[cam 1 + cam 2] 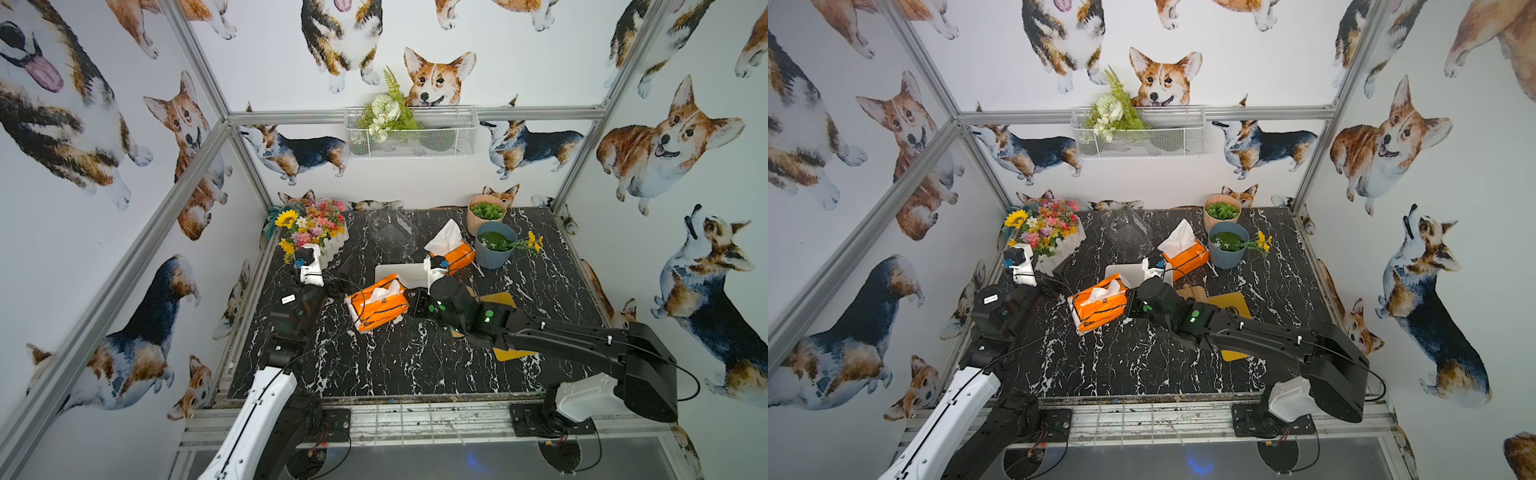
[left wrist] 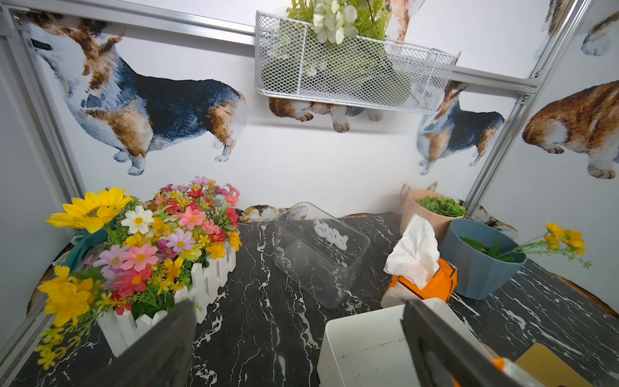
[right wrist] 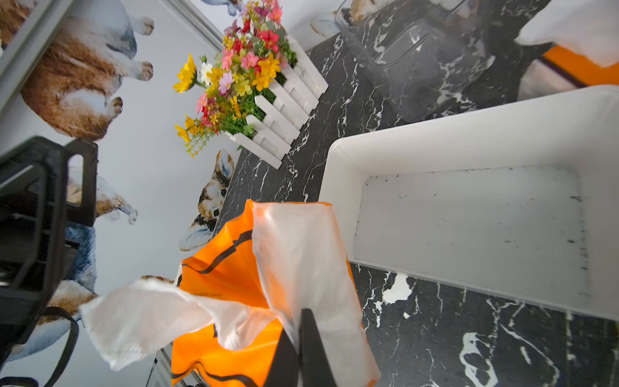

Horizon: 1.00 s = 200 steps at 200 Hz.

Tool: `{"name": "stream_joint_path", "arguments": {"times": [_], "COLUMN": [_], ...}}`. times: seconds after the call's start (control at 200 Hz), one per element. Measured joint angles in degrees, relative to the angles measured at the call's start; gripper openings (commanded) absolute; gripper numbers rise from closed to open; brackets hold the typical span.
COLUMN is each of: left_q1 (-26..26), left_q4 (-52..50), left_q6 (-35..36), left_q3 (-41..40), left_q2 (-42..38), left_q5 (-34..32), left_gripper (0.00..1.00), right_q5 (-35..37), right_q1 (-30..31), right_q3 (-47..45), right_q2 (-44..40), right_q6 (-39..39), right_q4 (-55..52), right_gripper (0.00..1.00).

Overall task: Put the tissue paper into the tissue box
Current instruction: Place the paper towel in the tissue box.

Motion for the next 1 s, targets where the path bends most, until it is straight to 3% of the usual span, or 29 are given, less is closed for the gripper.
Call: {"name": "stream_joint_path", "arguments": {"times": [0.425, 1.001], "left_q1": [0.0, 0.0], "left_q4": [-3.3, -8.0], "left_q6": [-0.2, -0.6], "left_q3": [4.7, 8.0], "left_q2": [8.7, 13.9], "left_q5": [4.7, 7.9], "left_gripper": [1.00, 1.00], "right_q5": [1.9, 3.6], "right_q1": [-9.3, -10.0], "right_q3": [-5.6, -4.4], "right_q2": [-6.7, 2.6], "right_q6": [3.0, 7.7], "right_q4": [0.0, 4.4], "right_gripper": [0.00, 0.00]}}
